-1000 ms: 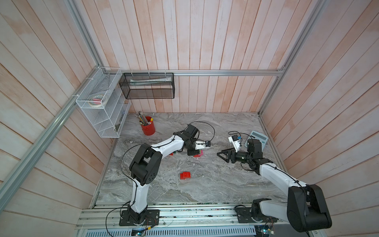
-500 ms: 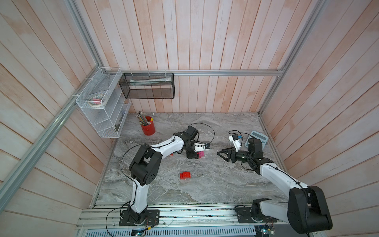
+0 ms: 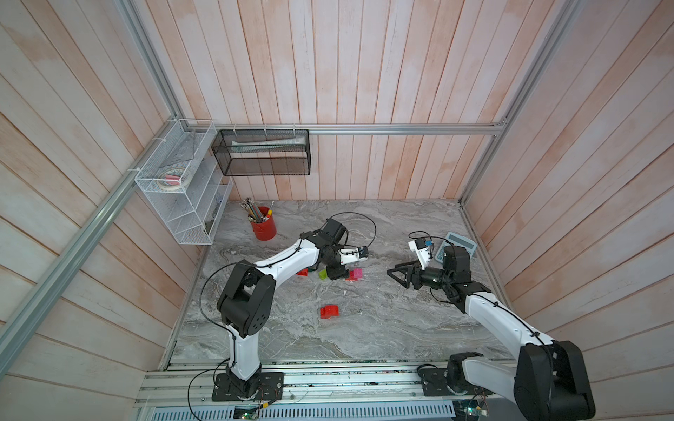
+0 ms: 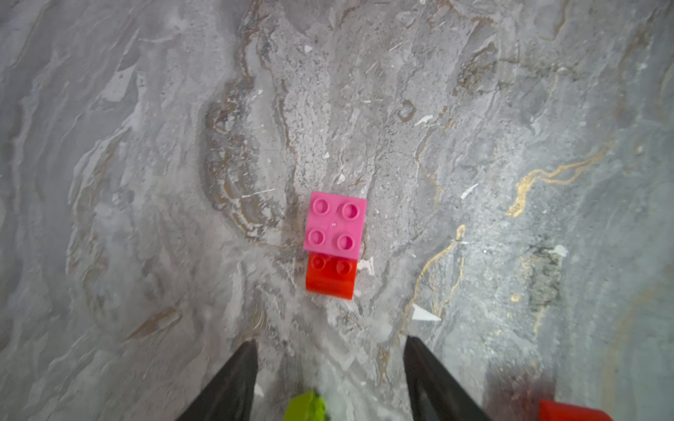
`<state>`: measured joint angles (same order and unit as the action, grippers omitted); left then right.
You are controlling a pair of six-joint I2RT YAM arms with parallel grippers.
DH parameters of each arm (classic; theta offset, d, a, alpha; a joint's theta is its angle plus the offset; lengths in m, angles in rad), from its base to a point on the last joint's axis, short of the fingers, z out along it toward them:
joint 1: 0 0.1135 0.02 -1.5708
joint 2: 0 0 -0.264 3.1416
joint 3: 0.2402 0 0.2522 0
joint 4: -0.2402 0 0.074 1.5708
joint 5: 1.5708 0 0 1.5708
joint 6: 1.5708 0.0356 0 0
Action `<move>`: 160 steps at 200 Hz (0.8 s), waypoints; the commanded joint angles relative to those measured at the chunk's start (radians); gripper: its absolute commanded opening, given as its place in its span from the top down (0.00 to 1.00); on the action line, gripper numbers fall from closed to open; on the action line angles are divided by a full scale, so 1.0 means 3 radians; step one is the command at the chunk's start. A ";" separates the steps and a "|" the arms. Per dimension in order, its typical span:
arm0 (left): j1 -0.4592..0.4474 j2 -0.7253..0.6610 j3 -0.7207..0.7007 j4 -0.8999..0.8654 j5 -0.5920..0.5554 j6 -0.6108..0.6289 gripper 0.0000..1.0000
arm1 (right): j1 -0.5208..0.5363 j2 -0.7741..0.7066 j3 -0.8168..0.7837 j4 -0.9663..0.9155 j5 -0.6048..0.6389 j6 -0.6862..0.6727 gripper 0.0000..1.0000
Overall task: Assemble the letter s with lego
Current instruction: Assemble the lego brick with the lego brick, then adjust the lego brick at the center of the board.
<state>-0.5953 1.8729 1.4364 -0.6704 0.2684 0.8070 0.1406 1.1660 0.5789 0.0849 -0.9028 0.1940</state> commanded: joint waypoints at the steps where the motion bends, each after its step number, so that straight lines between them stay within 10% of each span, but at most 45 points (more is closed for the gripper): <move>1: 0.0102 -0.0149 -0.0124 -0.0060 -0.0160 -0.0211 0.32 | -0.0018 -0.0081 -0.0014 -0.0070 -0.0029 0.0017 0.27; 160: 0.0307 0.0373 -0.0125 -0.0160 -0.0742 -0.0890 0.47 | -0.0013 -0.0307 -0.0236 -0.0079 0.0028 0.0114 0.27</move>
<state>-0.5102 1.9678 1.3872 -0.7151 0.0757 0.5575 0.1406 1.0878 0.5217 0.0769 -0.9012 0.2180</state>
